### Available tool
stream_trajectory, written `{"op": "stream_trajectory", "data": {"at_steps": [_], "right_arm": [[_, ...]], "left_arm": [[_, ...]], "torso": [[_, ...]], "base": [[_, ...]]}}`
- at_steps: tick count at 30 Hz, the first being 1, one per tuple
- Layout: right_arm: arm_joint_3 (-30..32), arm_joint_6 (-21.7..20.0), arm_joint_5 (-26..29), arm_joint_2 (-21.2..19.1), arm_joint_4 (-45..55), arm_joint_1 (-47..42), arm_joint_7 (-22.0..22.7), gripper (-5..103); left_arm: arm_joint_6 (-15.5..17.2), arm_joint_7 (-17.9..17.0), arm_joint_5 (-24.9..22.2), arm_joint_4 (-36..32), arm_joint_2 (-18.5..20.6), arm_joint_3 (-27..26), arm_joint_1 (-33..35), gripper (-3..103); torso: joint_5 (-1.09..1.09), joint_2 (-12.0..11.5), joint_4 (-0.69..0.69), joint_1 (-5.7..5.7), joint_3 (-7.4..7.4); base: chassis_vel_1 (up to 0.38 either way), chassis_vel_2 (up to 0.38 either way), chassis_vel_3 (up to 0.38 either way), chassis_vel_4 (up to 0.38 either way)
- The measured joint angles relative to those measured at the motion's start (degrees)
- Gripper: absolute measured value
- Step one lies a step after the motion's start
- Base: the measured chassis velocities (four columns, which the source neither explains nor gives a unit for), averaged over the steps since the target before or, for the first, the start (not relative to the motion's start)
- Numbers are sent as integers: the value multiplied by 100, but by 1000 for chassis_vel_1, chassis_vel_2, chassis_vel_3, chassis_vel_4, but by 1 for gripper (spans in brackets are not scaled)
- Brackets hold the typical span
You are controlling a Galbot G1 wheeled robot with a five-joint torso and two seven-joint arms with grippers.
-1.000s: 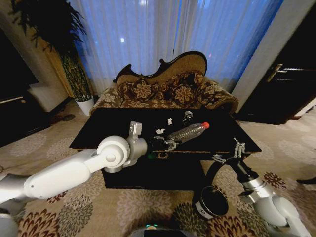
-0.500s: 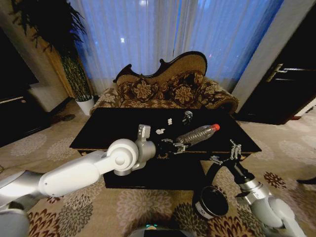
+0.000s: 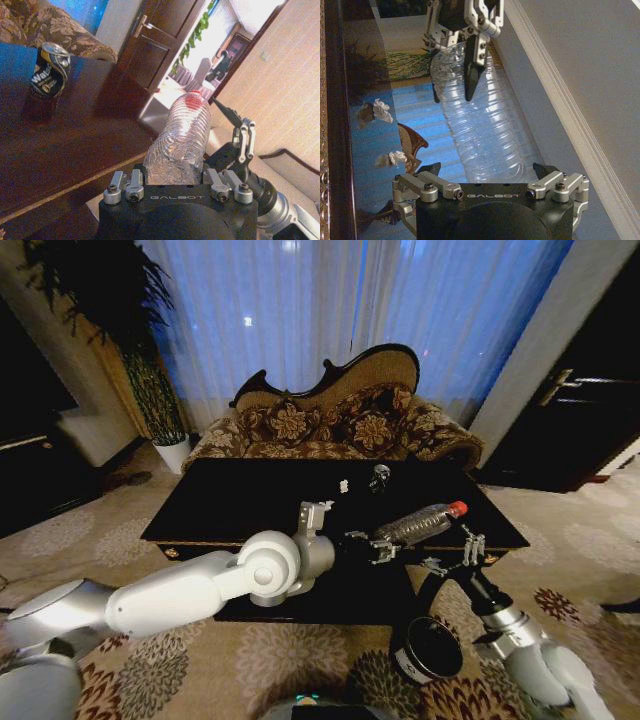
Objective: Move to the front of the table and place the trash on the table into the trash bin.
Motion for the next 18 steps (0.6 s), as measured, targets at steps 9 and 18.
{"op": "stream_trajectory", "data": {"at_steps": [9, 18], "right_arm": [[-16, -7, -71, 21, -6, 17, -23, 101], [6, -5, -76, 37, -41, 15, -15, 71]], "left_arm": [[-2, -64, 34, -54, -86, 211, 51, 46], [-4, -92, 34, -85, -112, 248, 19, 46]], "torso": [[0, 0, 0, 0, 0], [-1, 0, 0, 0, 0]], "base": [[0, 0, 0, 0], [0, 0, 0, 0]]}}
